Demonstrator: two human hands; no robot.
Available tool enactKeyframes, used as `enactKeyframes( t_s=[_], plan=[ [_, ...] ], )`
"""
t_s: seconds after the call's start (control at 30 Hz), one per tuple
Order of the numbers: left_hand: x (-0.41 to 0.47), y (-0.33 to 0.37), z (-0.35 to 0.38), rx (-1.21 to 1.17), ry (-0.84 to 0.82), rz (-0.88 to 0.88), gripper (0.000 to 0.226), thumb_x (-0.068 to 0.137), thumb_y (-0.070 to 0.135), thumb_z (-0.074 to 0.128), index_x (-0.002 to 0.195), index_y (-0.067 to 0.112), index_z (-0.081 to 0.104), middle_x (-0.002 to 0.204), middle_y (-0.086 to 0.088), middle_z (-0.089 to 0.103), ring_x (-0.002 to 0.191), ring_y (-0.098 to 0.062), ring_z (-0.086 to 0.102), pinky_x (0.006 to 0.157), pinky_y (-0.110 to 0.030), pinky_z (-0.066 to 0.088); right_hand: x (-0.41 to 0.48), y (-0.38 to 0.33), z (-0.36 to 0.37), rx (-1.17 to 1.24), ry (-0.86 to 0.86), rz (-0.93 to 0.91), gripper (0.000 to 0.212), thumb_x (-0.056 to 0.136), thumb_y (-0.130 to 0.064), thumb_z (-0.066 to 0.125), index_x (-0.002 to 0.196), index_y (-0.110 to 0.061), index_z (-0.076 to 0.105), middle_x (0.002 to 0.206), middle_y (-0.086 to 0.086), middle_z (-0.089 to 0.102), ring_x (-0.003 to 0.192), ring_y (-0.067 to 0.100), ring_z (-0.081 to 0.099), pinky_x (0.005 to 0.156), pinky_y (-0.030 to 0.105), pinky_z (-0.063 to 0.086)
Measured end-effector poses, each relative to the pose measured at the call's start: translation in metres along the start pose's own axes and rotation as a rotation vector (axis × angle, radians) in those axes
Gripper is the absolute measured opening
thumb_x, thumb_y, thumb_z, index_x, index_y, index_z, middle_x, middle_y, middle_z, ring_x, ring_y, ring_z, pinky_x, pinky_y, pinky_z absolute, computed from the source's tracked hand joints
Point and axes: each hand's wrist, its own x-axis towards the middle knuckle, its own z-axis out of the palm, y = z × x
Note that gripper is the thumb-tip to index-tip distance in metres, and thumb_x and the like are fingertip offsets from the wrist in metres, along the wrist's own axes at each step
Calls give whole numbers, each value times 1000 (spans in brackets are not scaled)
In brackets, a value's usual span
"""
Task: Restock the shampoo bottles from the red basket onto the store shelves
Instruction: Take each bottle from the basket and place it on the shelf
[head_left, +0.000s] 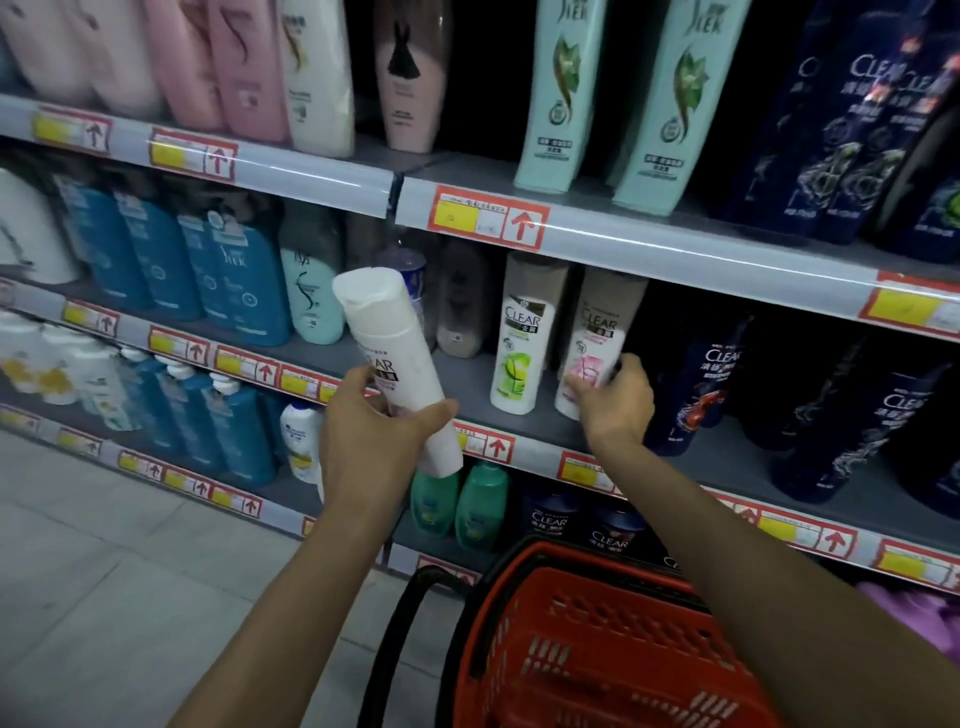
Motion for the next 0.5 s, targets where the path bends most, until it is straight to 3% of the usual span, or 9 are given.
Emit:
enactKeyframes(
  t_s=[0.1,0.23,0.3,0.4,0.5],
  plan=[
    [-1,1,-5,-1,14,-24,59,68,22,95,117,19,62,99,2,71,86,-7,65,67,-28,50,-32,11,-24,72,32,-137,45,82,-23,85,117,-12,59,114,5,63,102,23,62,87,39,52],
    [0,6,-12,-5,53,-42,65,67,26,95,122,19,63,109,1,71,94,-16,68,80,-38,54,-78,11,-44,157,4,-392,46,82,-17,85,118,-11,58,112,-3,59,103,6,54,87,24,48],
    [1,10,-15,-6,72,-44,61,67,26,95,119,21,62,109,2,70,95,-17,67,83,-40,54,-91,-6,-36,184,-34,-445,44,80,-18,88,115,-12,61,115,-5,62,109,3,54,90,20,47],
    [3,12,-18,12,105,-39,62,66,28,96,118,20,63,111,-3,72,93,-19,68,85,-44,57,-100,-49,-10,238,-149,-442,44,78,-18,88,114,-17,64,112,-8,65,100,2,58,82,11,46],
    [4,12,-20,42,126,-43,66,63,30,97,118,19,63,110,-6,74,93,-23,71,86,-52,60,-92,-80,31,226,-242,-416,41,79,-19,84,112,-23,60,110,-6,67,98,11,64,84,31,57]
  ],
)
